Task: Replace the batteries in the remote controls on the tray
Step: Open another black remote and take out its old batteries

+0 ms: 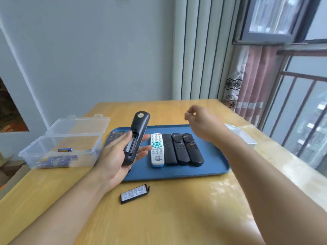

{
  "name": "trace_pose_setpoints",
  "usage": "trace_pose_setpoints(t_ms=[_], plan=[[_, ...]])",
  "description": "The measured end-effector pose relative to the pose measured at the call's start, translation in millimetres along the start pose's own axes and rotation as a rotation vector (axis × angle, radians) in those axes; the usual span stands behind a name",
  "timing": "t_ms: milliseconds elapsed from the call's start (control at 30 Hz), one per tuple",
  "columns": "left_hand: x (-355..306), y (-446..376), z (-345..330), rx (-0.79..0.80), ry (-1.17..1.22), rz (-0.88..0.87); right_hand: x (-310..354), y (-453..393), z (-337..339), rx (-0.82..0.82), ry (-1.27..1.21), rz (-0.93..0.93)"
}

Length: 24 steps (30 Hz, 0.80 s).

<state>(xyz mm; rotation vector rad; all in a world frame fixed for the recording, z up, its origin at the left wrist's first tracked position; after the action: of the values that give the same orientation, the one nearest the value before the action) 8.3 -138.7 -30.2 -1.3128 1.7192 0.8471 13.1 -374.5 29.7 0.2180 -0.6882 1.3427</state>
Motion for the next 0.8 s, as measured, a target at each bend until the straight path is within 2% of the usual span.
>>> trace_pose_setpoints(t_ms=[133,300,500,800], plan=[[8,-1,-33,0.054,-0.052,-0.016,-65,-5,34,-0.091,0.22,-0.081],[24,-8,-81,0.052,-0.005,0.03,-120,-8,46,-0.047,0.411,-0.11],[40,-9,-101,0.046,0.06,0.03,-132,-12,39,0.14,0.368,-0.097],[43,-6,-93,0.048,0.093,0.032,-138,-14,33,0.108,0.365,-0.056]])
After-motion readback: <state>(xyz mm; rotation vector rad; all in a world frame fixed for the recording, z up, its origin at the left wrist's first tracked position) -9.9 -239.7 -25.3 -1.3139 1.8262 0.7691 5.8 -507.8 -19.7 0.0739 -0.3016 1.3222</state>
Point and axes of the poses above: each hand's wrist, its own y-axis away from the middle knuckle, its own z-axis out of the back of the hand, x = y × z, the point moved 3 cm from there along -y, towards the middle knuckle, and after that the axes turned 4 degrees about y, right-handed, at the moved point
